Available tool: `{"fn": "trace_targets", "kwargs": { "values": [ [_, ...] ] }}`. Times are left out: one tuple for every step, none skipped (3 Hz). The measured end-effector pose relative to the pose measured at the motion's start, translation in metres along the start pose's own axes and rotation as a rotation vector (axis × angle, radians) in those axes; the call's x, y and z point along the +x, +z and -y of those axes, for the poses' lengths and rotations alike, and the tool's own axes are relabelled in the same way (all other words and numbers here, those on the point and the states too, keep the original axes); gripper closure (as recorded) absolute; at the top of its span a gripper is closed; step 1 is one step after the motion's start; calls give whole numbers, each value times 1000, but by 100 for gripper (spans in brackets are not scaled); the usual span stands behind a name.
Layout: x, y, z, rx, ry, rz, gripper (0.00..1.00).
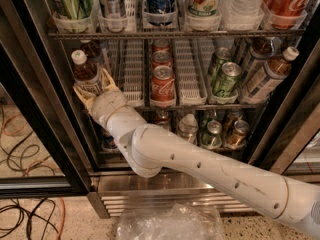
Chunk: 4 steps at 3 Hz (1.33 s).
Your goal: Pick blue plastic bottle from middle shelf of fridge
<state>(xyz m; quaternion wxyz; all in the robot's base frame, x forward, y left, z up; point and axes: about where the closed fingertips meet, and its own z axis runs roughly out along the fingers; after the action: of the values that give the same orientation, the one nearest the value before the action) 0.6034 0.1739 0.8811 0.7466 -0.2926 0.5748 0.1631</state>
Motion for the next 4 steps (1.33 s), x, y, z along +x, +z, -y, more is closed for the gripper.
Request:
{"fn": "trace_targets", "kwargs": {
  "values": [
    [-30, -11, 3, 45, -6, 81, 100],
    [-52, -17, 4, 58, -21, 131, 100],
    [-63, -23, -2, 33, -52, 144, 100],
    [-61, -43, -8, 7, -78, 83, 100]
  ]
}}
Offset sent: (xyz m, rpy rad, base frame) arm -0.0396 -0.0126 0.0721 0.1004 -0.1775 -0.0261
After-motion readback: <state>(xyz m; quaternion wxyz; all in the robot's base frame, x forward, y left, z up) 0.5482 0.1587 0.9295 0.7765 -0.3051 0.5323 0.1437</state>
